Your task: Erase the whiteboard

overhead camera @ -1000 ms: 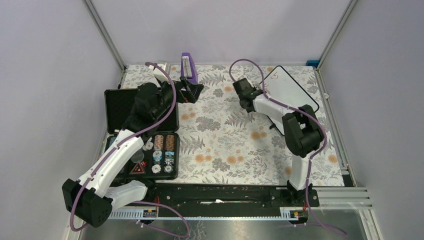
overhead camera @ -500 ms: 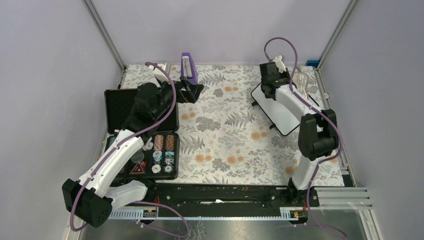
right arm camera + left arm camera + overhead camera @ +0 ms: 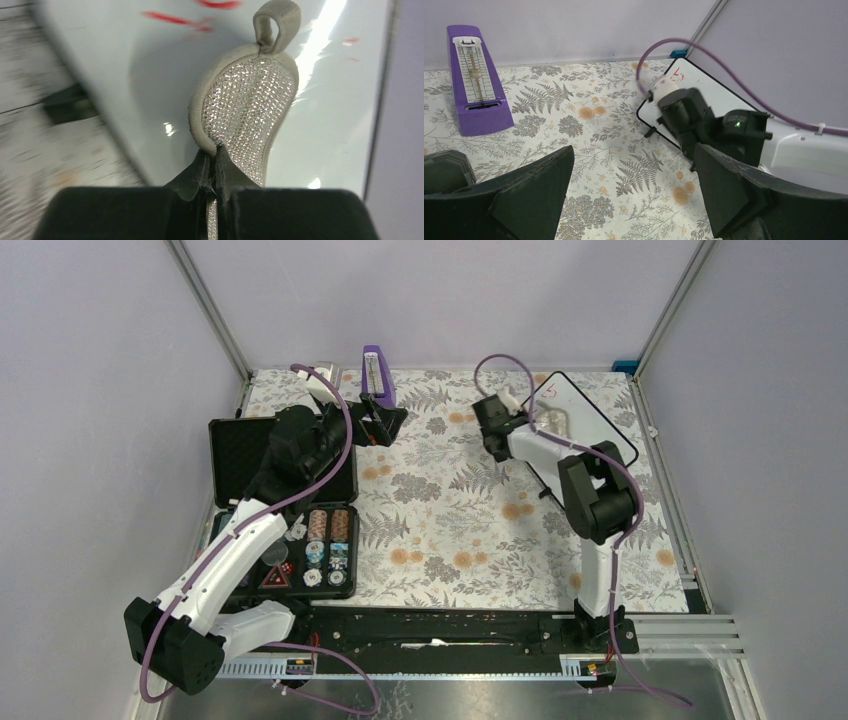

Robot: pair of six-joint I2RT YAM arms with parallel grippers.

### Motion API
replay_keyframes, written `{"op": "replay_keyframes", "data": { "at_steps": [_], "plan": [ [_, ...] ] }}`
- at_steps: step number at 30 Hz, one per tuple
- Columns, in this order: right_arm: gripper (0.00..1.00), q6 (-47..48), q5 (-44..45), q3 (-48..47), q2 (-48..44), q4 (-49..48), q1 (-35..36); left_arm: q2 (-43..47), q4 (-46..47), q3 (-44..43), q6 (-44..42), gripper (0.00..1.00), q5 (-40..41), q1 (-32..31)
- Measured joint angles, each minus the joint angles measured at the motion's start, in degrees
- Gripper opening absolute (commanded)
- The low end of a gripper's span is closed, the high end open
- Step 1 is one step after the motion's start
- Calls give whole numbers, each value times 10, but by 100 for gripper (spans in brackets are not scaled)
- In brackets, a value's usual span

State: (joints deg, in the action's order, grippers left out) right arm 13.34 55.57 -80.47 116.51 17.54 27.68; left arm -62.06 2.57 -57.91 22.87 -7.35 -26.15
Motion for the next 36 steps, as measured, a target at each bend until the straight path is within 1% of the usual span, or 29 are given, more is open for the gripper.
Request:
{"op": "replay_keyframes", "data": {
  "at_steps": [3, 7, 10, 14, 17, 20, 24, 28, 32, 36],
  "plan": [
    [0, -19, -46, 3, 0, 9, 35, 0, 0, 0, 1, 99, 0, 0],
    [0, -27, -65, 4, -20, 13, 44, 0, 0, 0, 1, 99, 0, 0],
    [0, -30, -54, 4, -62, 14, 19, 0, 0, 0, 1, 99, 0, -1],
    [0, -35, -24, -3, -117, 9, -54, 0, 0, 0, 1, 99, 0, -1],
    [0, 0, 4, -11, -127, -32, -105, 0, 0, 0, 1, 99, 0, -1],
    [0, 54, 28, -35, -102, -68, -112, 0, 0, 0, 1, 99, -1, -1],
    [0, 127, 41, -103, -24, -128, -102, 0, 0, 0, 1, 99, -2, -1],
    [0, 172, 51, -161, 54, -155, -97, 0, 0, 0, 1, 99, -2, -1],
    [0, 181, 54, -162, 82, -139, -94, 0, 0, 0, 1, 99, -2, -1],
    [0, 139, 37, -161, 79, -89, -82, 0, 0, 0, 2, 99, -3, -1]
  ]
}}
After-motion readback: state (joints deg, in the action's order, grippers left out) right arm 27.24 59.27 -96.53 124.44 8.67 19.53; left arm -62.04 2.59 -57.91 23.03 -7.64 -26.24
